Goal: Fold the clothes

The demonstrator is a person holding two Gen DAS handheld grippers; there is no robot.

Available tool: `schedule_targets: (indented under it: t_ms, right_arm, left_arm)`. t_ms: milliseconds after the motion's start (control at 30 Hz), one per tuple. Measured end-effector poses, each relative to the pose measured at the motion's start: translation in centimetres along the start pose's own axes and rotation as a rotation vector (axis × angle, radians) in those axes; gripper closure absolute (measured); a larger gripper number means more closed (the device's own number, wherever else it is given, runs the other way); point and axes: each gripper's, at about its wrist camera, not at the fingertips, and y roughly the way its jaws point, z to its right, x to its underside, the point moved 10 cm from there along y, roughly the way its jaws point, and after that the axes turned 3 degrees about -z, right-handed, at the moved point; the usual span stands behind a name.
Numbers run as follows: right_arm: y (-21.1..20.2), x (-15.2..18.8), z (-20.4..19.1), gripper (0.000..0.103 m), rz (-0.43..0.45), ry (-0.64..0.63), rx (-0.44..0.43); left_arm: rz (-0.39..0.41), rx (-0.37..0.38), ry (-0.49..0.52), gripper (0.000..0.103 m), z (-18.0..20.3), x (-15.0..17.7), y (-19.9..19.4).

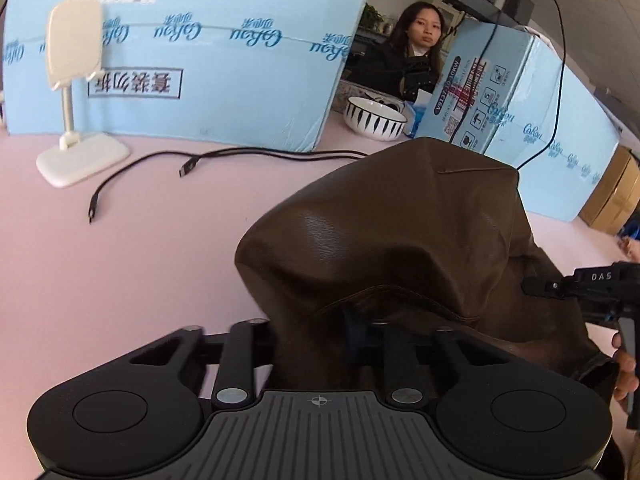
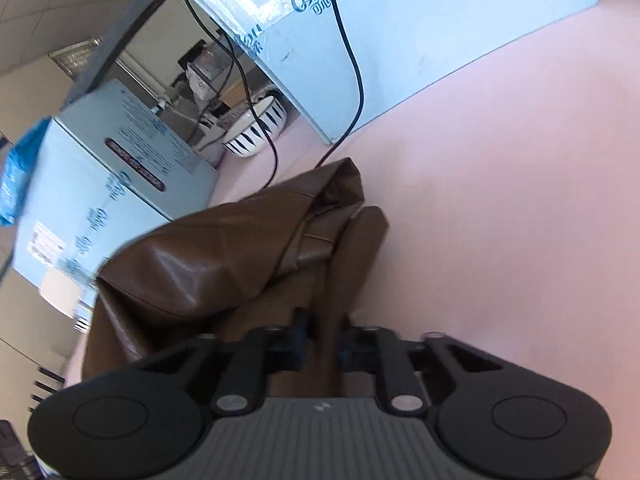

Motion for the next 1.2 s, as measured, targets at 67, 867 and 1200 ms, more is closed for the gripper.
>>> schedule_targets:
  t_ms: [67, 867, 1200]
  right_arm:
    - [-1.6, -0.9, -0.2, 0.097, 0.040, 0.016, -0.040]
    - [-26.1, -4.6, -11.4, 0.097, 0.480, -0.279, -0.206]
    - [-5.0, 3.7, -15.9, 0.080, 0.044, -0.354, -0.101]
  left_arm:
    - [0.024, 0.031, -0.024, 0.097, 0.2, -1.3, -0.6]
    - [-0.057, 0.441, -0.066, 0.075, 9.7, 3.0, -5.7]
    - [0.101, 0.162, -0.204, 0.010, -0.2, 3.4, -9.9]
